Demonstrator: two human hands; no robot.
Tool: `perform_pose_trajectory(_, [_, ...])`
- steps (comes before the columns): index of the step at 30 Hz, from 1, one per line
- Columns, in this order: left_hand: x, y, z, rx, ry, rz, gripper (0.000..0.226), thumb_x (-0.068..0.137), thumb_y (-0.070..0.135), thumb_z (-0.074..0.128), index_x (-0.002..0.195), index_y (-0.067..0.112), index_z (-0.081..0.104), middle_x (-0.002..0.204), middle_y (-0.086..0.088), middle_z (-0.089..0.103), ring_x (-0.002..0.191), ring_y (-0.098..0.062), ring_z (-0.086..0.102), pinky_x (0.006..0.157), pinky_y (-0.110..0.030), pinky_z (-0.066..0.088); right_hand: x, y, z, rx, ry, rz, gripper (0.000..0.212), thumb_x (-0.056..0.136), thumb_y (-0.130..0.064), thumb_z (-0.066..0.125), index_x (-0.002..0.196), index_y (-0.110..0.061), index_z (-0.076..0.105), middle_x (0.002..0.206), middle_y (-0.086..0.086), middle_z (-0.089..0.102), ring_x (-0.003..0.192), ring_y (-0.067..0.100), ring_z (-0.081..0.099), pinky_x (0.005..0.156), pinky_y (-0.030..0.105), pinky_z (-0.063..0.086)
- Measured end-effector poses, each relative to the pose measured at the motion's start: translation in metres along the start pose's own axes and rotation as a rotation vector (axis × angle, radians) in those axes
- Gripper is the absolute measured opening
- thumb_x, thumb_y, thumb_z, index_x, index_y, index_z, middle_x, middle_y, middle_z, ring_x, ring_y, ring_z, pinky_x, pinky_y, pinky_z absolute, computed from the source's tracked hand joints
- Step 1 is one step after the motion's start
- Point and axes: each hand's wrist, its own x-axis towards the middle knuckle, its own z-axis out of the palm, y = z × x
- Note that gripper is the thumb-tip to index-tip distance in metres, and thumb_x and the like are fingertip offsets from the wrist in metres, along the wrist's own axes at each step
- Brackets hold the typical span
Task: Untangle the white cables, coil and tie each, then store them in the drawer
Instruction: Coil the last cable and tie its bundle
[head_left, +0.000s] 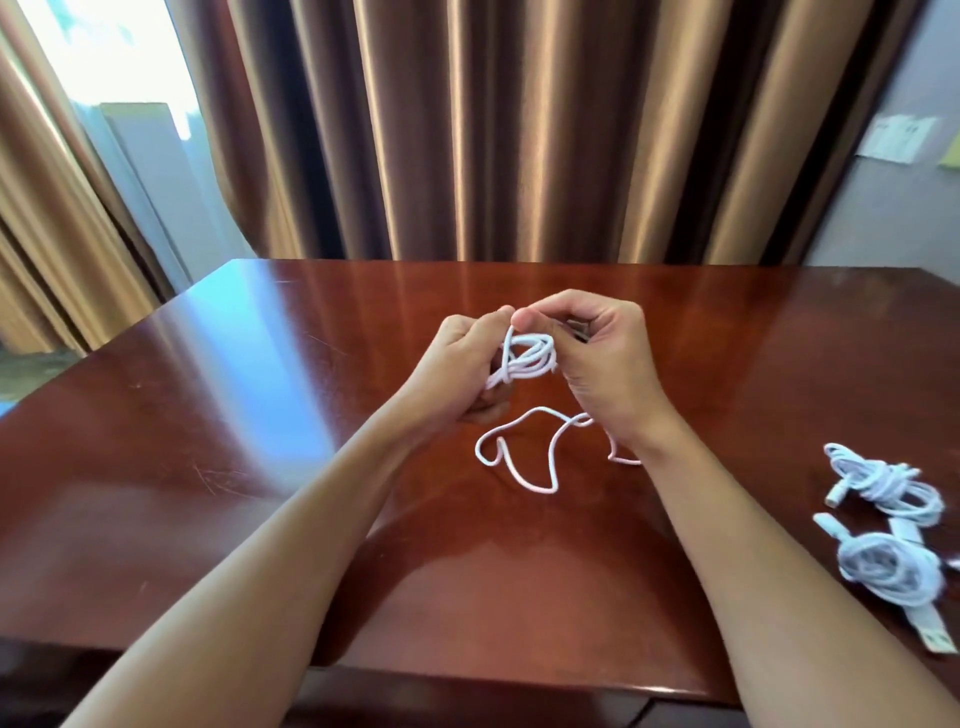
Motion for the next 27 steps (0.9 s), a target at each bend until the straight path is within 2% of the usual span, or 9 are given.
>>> perform_pose_trajectory(2, [-0.001,0.001,0.004,-0.067,0.042,0.004,0.059,0.110,0.028,0.031,0.057,0.005,0.044,0.038,-0.002,0.029,0.031,-0.013,0.022,0.037,-0.015,0.021,-0.003,0.006,0.006,-0.011,0.013,0.004,0.013,0.089,-0.008,0.074,0.086,-0.020,0.075,0.077,-0.007,0.076,0.072,0.004,0.070,0.067,0.019,0.051])
perform_pose_trajectory(5, [0.000,-0.002,0.010,-0.081,0.226,0.049,0.073,0.110,0.033,0.027,0.043,0.017,0.049,0.037,-0.001,0.033,0.031,-0.013,0.027,0.038,-0.016,0.022,-0.006,0.015,0.013,-0.174,0.011,0.001,0.025,0.092,-0.003,0.062,0.091,-0.023,0.076,0.087,-0.006,0.078,0.083,0.009,0.073,0.075,0.028,0.056])
perform_pose_trajectory(9, [0.006,-0.011,0.008,0.022,0.512,0.096,0.070,0.109,0.036,0.026,0.051,0.002,0.043,0.038,-0.003,0.035,0.035,-0.017,0.031,0.040,-0.022,0.024,-0.012,0.027,0.025,-0.526,-0.095,-0.051,0.022,0.096,-0.011,0.055,0.094,-0.016,0.076,0.088,-0.002,0.076,0.082,0.015,0.071,0.072,0.035,0.052])
perform_pose_trajectory(12, [0.009,-0.020,0.000,0.161,0.676,0.141,0.070,0.100,0.048,0.030,0.053,-0.003,0.031,0.044,-0.009,0.037,0.043,-0.024,0.036,0.042,-0.041,0.031,-0.015,0.026,0.030,-0.567,-0.188,-0.019,0.020,0.101,-0.017,0.055,0.092,-0.016,0.073,0.078,-0.001,0.071,0.069,0.006,0.055,0.066,0.030,0.041])
perform_pose_trajectory(14, [0.009,-0.019,-0.002,0.212,0.716,0.168,0.070,0.102,0.043,0.033,0.049,-0.001,0.031,0.041,-0.005,0.039,0.042,-0.024,0.040,0.048,-0.047,0.039,-0.016,0.023,0.031,-0.648,-0.246,-0.046,0.023,0.103,-0.025,0.050,0.097,-0.017,0.070,0.092,0.003,0.074,0.081,0.021,0.068,0.069,0.037,0.048])
perform_pose_trajectory(17, [0.006,-0.014,-0.003,0.362,0.777,0.243,0.070,0.105,0.023,0.044,0.036,0.015,0.033,0.030,0.009,0.035,0.034,-0.007,0.036,0.051,-0.027,0.032,-0.019,0.011,0.026,-0.769,-0.281,-0.109,0.024,0.105,-0.030,0.047,0.100,-0.018,0.067,0.101,0.005,0.074,0.097,0.039,0.065,0.074,0.045,0.051])
perform_pose_trajectory(22, [0.012,-0.020,-0.014,0.413,0.835,0.263,0.066,0.101,0.017,0.046,0.035,0.020,0.046,0.030,0.009,0.045,0.034,-0.006,0.045,0.055,-0.023,0.037,-0.027,0.000,0.032,-0.851,-0.395,-0.247,0.026,0.106,-0.032,0.046,0.080,-0.025,0.045,0.084,0.008,0.068,0.081,0.042,0.064,0.064,0.043,0.046])
perform_pose_trajectory(24, [0.016,-0.026,-0.023,0.433,0.825,0.244,0.065,0.100,0.020,0.044,0.034,0.019,0.048,0.032,0.008,0.048,0.037,-0.006,0.051,0.058,-0.028,0.044,-0.028,-0.001,0.034,-0.852,-0.418,-0.312,0.029,0.105,-0.035,0.044,0.082,-0.019,0.052,0.082,0.006,0.067,0.078,0.040,0.066,0.062,0.042,0.047])
perform_pose_trajectory(27, [0.020,-0.029,-0.030,0.558,0.694,0.260,0.063,0.099,0.027,0.041,0.039,0.010,0.051,0.034,0.003,0.048,0.048,-0.021,0.063,0.060,-0.038,0.049,-0.017,-0.001,0.021,-0.910,-0.352,-0.464,0.035,0.100,-0.036,0.044,0.086,-0.013,0.065,0.083,0.005,0.067,0.076,0.030,0.067,0.065,0.039,0.051])
